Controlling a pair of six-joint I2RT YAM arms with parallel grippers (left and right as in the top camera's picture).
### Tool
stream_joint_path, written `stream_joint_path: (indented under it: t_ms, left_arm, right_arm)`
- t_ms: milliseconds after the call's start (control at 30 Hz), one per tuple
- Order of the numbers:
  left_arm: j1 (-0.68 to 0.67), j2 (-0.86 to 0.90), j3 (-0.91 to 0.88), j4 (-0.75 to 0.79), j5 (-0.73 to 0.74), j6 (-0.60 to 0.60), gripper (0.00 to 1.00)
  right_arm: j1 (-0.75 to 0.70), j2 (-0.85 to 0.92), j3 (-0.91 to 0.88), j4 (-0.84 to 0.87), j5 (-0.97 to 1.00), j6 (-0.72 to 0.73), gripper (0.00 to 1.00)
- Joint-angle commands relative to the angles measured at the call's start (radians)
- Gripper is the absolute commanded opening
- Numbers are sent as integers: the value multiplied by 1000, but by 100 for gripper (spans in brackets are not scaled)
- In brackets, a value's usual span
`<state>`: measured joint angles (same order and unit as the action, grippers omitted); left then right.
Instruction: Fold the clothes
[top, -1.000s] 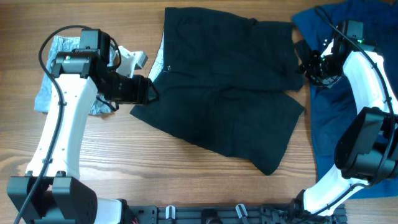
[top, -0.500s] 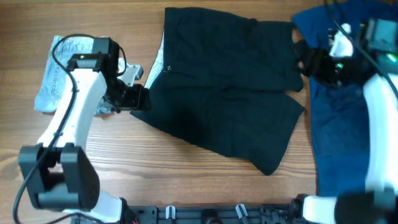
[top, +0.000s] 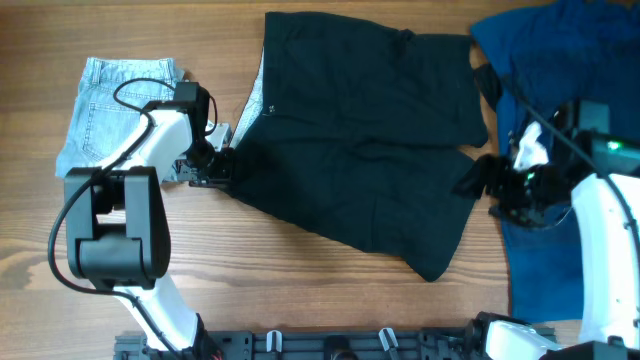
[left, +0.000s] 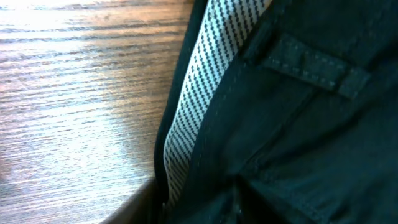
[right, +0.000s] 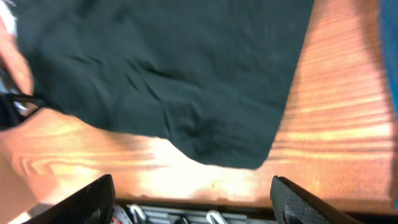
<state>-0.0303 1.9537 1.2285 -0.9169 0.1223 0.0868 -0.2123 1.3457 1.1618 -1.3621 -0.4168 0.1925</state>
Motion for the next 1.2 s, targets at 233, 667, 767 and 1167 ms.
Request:
stream_joint_path:
  t_ms: [233, 667, 767, 1167]
  left_arm:
    - [-4, -51, -9, -100, 155, 10, 4]
    - [-4, -123, 0, -128, 154, 10, 4]
    - [-4, -123, 2, -131, 142, 10, 4]
    - [-4, -123, 62, -195, 66, 13, 4]
  right_arm:
    - [2, 6, -418, 223, -84, 159, 80]
    - [2, 6, -649, 410, -139, 306, 31]
    - [2, 6, -649, 430, -45, 311, 4]
    - [2, 6, -336, 287, 260, 331, 5]
